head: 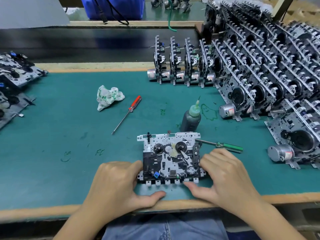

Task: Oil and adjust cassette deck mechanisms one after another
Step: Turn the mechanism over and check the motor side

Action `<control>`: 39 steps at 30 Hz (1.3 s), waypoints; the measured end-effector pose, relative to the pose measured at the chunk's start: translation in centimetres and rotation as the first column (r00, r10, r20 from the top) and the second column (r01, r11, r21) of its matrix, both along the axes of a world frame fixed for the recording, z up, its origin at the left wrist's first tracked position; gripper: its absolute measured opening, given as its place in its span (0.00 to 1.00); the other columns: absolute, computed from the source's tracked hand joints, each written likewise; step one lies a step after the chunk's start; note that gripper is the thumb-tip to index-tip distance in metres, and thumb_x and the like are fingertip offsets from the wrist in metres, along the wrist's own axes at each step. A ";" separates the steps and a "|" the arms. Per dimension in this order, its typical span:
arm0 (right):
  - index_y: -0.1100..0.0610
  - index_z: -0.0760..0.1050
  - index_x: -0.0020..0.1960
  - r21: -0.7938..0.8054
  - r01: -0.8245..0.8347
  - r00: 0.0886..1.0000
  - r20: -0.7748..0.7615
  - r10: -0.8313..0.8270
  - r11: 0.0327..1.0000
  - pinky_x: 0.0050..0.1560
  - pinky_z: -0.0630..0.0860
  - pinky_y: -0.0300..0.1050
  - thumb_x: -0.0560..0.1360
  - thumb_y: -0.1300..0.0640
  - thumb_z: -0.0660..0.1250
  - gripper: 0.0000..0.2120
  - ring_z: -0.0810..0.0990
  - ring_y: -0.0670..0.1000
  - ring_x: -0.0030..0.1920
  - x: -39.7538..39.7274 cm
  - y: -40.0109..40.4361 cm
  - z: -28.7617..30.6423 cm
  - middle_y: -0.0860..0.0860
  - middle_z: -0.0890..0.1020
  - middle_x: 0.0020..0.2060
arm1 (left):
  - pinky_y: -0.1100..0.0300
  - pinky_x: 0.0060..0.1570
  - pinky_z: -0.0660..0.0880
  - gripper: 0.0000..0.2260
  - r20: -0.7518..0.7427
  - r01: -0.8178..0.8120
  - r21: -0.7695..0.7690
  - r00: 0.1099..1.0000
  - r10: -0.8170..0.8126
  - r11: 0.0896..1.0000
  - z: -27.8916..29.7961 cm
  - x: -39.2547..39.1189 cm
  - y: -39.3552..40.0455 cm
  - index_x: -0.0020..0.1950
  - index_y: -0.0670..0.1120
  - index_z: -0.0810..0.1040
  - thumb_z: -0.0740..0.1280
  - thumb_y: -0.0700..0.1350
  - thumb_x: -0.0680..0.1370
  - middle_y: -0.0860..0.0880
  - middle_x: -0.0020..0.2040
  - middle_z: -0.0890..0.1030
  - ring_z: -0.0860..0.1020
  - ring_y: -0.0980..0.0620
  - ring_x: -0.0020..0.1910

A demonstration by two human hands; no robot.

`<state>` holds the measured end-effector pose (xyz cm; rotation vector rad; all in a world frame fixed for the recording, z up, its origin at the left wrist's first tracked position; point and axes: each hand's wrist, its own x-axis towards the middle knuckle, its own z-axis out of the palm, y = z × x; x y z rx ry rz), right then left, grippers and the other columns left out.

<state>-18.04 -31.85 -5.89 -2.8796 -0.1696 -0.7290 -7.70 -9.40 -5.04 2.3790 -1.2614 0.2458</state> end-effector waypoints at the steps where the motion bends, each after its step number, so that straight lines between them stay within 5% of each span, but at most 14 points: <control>1: 0.57 0.67 0.28 -0.006 0.008 1.000 0.004 -0.008 1.000 0.40 0.66 0.41 0.69 0.40 0.65 0.23 0.65 0.52 0.27 0.0 0.0 0.0 0.49 0.68 0.25 | 0.65 0.20 0.64 0.23 0.001 0.002 -0.011 1.000 -0.002 1.000 0.0 0.0 0.1 0.28 0.49 0.64 0.67 0.66 0.63 0.53 0.19 0.65 0.67 0.53 0.18; 10: 0.58 0.68 0.29 0.110 -0.048 0.994 -0.092 0.058 0.993 0.51 0.70 0.44 0.63 0.36 0.69 0.25 0.67 0.52 0.29 0.0 -0.2 0.0 0.49 0.68 0.26 | 0.67 0.24 0.56 0.30 0.184 -0.075 -0.078 0.979 0.089 0.994 -0.2 0.2 -0.3 0.23 0.46 0.65 0.52 0.66 0.77 0.49 0.17 0.63 0.64 0.50 0.16; 17: 0.56 0.67 0.29 0.053 -0.022 0.999 -0.022 0.023 0.998 0.48 0.72 0.46 0.70 0.38 0.64 0.24 0.63 0.49 0.29 0.3 0.0 0.0 0.47 0.66 0.26 | 0.67 0.26 0.55 0.31 0.164 -0.081 -0.057 0.982 0.089 0.995 0.2 -0.3 -0.6 0.22 0.46 0.63 0.62 0.73 0.63 0.50 0.18 0.62 0.64 0.51 0.16; 23: 0.57 0.67 0.29 0.108 -0.055 0.997 -0.047 0.060 0.993 0.49 0.71 0.44 0.65 0.33 0.68 0.27 0.63 0.49 0.30 0.2 -0.1 0.2 0.47 0.67 0.26 | 0.64 0.19 0.61 0.29 0.136 -0.221 -0.074 0.964 0.229 0.973 -0.1 -0.6 -1.2 0.21 0.45 0.64 0.63 0.70 0.64 0.49 0.17 0.62 0.65 0.50 0.16; 28: 0.57 0.68 0.28 0.022 0.022 1.000 -0.010 -0.022 1.000 0.45 0.72 0.46 0.70 0.38 0.65 0.24 0.67 0.51 0.27 0.2 0.1 -0.1 0.48 0.68 0.25 | 0.62 0.17 0.64 0.33 0.003 -0.098 -0.061 0.995 0.098 0.993 0.2 0.2 -0.9 0.22 0.44 0.64 0.61 0.75 0.61 0.50 0.17 0.63 0.65 0.50 0.16; 34: 0.56 0.66 0.27 0.064 0.051 0.999 0.014 -0.052 0.997 0.44 0.68 0.39 0.64 0.31 0.66 0.28 0.67 0.50 0.26 0.2 0.3 0.3 0.46 0.66 0.23 | 0.65 0.18 0.62 0.30 0.010 0.074 -0.071 0.997 -0.074 0.995 0.2 -0.1 -0.4 0.22 0.46 0.64 0.65 0.73 0.63 0.50 0.17 0.62 0.63 0.51 0.16; 39: 0.52 0.62 0.31 0.152 -0.047 0.998 -0.027 0.052 0.987 0.48 0.72 0.45 0.66 0.34 0.67 0.25 0.60 0.48 0.28 0.3 -0.2 0.5 0.44 0.60 0.26 | 0.66 0.19 0.61 0.30 0.033 0.004 -0.088 0.999 -0.001 0.996 0.1 0.0 -0.5 0.21 0.47 0.63 0.63 0.71 0.67 0.50 0.17 0.62 0.64 0.51 0.16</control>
